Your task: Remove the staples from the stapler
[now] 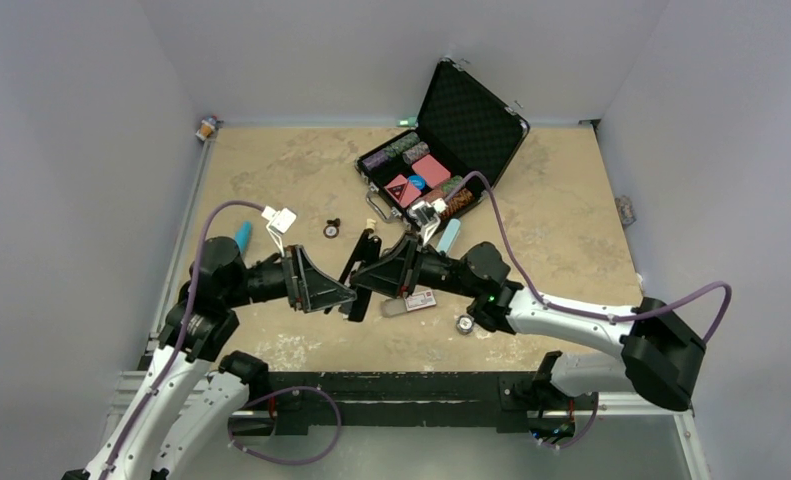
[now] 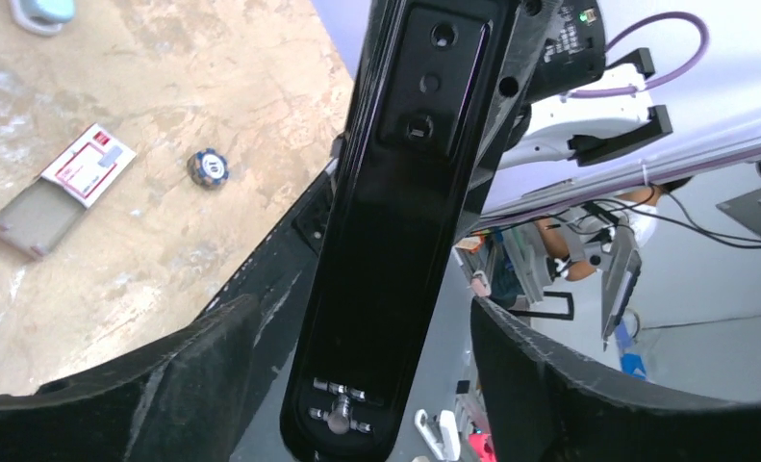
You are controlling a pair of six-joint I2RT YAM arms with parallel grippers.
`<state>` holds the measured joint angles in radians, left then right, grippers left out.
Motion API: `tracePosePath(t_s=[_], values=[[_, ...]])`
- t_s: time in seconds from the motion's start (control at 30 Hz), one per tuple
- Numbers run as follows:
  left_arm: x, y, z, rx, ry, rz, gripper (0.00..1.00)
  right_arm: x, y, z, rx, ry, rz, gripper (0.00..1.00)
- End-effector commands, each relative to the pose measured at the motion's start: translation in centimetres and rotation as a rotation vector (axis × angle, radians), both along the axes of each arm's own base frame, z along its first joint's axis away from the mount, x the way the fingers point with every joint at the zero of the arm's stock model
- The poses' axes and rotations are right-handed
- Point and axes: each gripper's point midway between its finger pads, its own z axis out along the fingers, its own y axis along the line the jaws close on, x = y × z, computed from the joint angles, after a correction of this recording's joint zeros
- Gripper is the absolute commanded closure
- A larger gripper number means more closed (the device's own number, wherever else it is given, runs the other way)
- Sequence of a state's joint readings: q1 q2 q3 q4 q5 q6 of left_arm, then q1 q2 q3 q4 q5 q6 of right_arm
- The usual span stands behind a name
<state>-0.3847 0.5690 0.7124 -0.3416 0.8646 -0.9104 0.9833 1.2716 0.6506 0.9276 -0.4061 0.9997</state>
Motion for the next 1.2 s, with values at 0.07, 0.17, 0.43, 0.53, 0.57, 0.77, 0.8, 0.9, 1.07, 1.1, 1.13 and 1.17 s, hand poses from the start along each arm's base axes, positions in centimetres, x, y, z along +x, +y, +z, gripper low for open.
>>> tracePosePath(t_s=[0.07, 0.17, 0.43, 0.53, 0.57, 0.77, 0.8, 0.9, 1.07, 1.1, 1.13, 1.17], values=[[0.1, 0.9, 0.8, 0.056, -0.048, 0.054, 0.03, 1.3, -2.2, 2.7, 0.045, -0.03, -0.147, 1.0], [0.3, 1.1, 0.4, 0.078, -0.042, 0.07, 0.0, 1.6, -2.6, 2.3, 0.031, -0.008, -0.175, 1.0], [-0.2, 2.9, -1.3, 0.206, -0.07, 0.138, 0.0, 3.8, -3.7, -0.6, -0.108, 0.092, -0.297, 1.0], [-0.1, 4.5, -2.6, 0.305, -0.088, 0.207, 0.0, 4.6, -4.5, -1.7, -0.156, 0.123, -0.327, 1.0], [0.0, 5.1, -3.0, 0.337, -0.093, 0.229, 0.0, 4.9, -4.9, -2.0, -0.175, 0.133, -0.34, 1.0], [0.8, 8.3, -5.8, 0.511, -0.05, 0.372, 0.0, 7.4, -7.9, -3.9, -0.288, 0.175, -0.463, 1.0], [0.8, 8.6, -6.0, 0.529, -0.048, 0.387, 0.0, 7.7, -8.5, -4.3, -0.307, 0.187, -0.481, 1.0], [1.2, 9.5, -6.5, 0.574, -0.051, 0.424, 0.0, 8.7, -10.1, -5.4, -0.354, 0.208, -0.535, 1.0], [2.0, 10.8, -7.0, 0.633, -0.072, 0.484, 0.0, 10.3, -12.4, -7.3, -0.476, 0.249, -0.644, 1.0], [2.1, 11.2, -6.9, 0.645, -0.072, 0.504, 0.0, 10.6, -12.9, -7.8, -0.507, 0.264, -0.663, 1.0], [2.2, 11.3, -6.6, 0.648, -0.082, 0.514, 0.0, 11.0, -13.5, -8.4, -0.542, 0.283, -0.694, 1.0], [2.3, 11.3, -6.3, 0.646, -0.098, 0.516, 0.0, 11.4, -14.2, -9.1, -0.58, 0.305, -0.727, 1.0]])
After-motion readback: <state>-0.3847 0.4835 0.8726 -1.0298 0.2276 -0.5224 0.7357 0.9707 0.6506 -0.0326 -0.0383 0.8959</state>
